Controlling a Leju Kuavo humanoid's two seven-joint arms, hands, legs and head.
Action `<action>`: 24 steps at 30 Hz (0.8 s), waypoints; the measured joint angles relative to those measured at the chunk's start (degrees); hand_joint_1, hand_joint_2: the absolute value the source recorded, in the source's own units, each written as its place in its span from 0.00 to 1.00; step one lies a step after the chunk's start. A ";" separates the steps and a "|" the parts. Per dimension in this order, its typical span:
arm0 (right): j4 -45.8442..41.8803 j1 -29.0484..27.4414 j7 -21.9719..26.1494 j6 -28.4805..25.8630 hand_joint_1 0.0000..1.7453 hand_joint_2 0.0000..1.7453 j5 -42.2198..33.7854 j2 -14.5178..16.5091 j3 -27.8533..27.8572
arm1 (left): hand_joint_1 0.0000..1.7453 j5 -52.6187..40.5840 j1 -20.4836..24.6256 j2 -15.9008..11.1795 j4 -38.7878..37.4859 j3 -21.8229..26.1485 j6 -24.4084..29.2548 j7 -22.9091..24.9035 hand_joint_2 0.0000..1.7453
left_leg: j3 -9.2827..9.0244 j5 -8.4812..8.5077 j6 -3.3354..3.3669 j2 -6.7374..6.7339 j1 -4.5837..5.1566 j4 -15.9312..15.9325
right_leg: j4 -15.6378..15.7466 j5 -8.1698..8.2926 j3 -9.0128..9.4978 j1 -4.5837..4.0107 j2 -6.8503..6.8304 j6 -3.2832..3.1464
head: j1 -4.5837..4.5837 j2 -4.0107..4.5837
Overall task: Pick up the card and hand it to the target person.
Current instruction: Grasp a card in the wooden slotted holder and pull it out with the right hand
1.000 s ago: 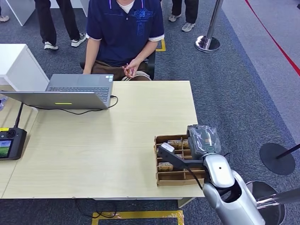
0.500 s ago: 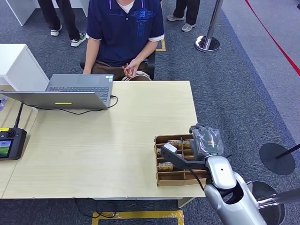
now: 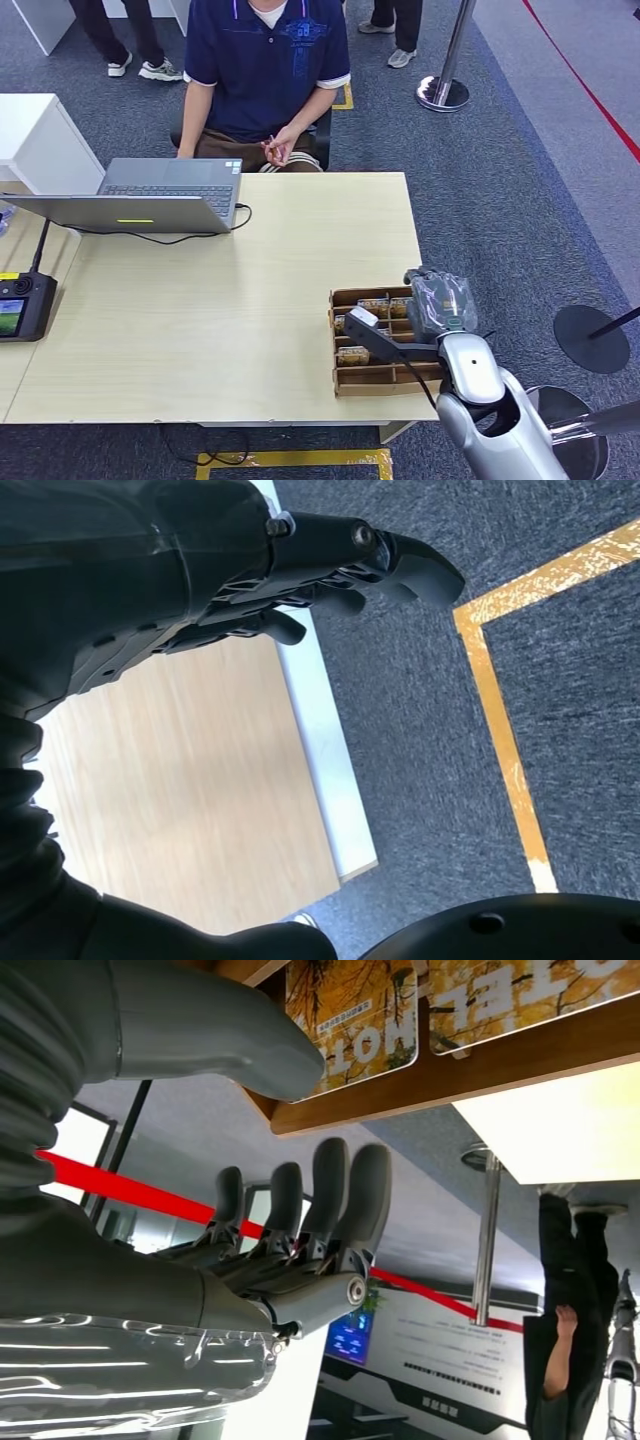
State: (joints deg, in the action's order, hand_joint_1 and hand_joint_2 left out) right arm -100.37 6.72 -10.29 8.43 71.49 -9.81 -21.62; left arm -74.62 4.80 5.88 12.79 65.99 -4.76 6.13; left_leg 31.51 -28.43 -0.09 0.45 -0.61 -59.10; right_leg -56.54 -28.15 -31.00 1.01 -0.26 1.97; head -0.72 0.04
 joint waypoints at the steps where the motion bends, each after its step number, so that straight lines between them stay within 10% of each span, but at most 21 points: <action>1: 0.00 0.00 0.01 0.02 0.57 1.00 0.00 0.06 -0.01 | 0.00 -0.01 0.00 0.00 0.00 0.00 0.00 0.02 1.00 | 0.00 0.00 0.00 0.00 0.00 0.00 | 0.00 0.00 0.00 0.00 0.00 0.00 | 0.00 0.00; 24: 0.07 -0.28 1.17 0.98 0.60 1.00 -1.12 0.35 -0.07 | 0.00 -0.13 0.00 0.00 0.00 0.00 0.00 0.21 1.00 | 0.01 0.00 0.00 0.00 0.00 0.00 | 0.00 0.00 0.00 0.00 0.00 0.00 | 0.00 0.00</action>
State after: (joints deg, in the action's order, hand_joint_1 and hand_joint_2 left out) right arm -100.30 6.44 -9.12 9.40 70.38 -9.46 -21.69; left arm -74.75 4.80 5.88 12.79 65.99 -4.76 6.33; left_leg 31.53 -28.43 -0.09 0.45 -0.61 -59.10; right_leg -56.54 -28.15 -31.00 1.01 -0.27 1.97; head -0.72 0.04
